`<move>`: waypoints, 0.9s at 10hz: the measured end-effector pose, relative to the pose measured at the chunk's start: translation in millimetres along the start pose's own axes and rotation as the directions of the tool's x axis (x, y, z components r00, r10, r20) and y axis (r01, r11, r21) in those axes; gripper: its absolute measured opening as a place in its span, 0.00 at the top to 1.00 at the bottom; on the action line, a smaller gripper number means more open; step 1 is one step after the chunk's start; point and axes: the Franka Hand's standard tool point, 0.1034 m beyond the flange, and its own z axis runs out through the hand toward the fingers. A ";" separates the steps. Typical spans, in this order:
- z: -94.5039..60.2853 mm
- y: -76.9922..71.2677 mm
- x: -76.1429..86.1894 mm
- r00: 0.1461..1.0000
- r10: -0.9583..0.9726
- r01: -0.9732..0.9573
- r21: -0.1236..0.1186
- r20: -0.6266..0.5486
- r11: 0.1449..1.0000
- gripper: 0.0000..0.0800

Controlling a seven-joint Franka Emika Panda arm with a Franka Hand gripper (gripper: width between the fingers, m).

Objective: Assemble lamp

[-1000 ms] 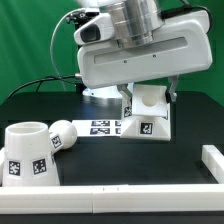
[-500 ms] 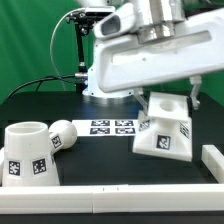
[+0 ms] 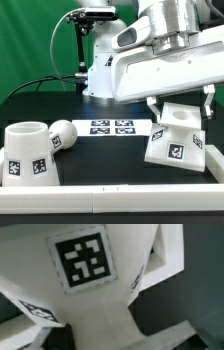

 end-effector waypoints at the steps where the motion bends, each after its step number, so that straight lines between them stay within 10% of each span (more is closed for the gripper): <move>1: 2.9 2.8 -0.9 0.998 -0.025 0.026 0.004 -0.051 1.000 0.41; 9: 19.5 1.1 -26.3 0.993 -0.097 0.099 0.023 -0.060 0.995 0.41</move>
Offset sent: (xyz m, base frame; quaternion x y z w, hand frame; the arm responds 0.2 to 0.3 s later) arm -0.0148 0.0347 -0.0073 0.0316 0.0947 0.0400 0.9942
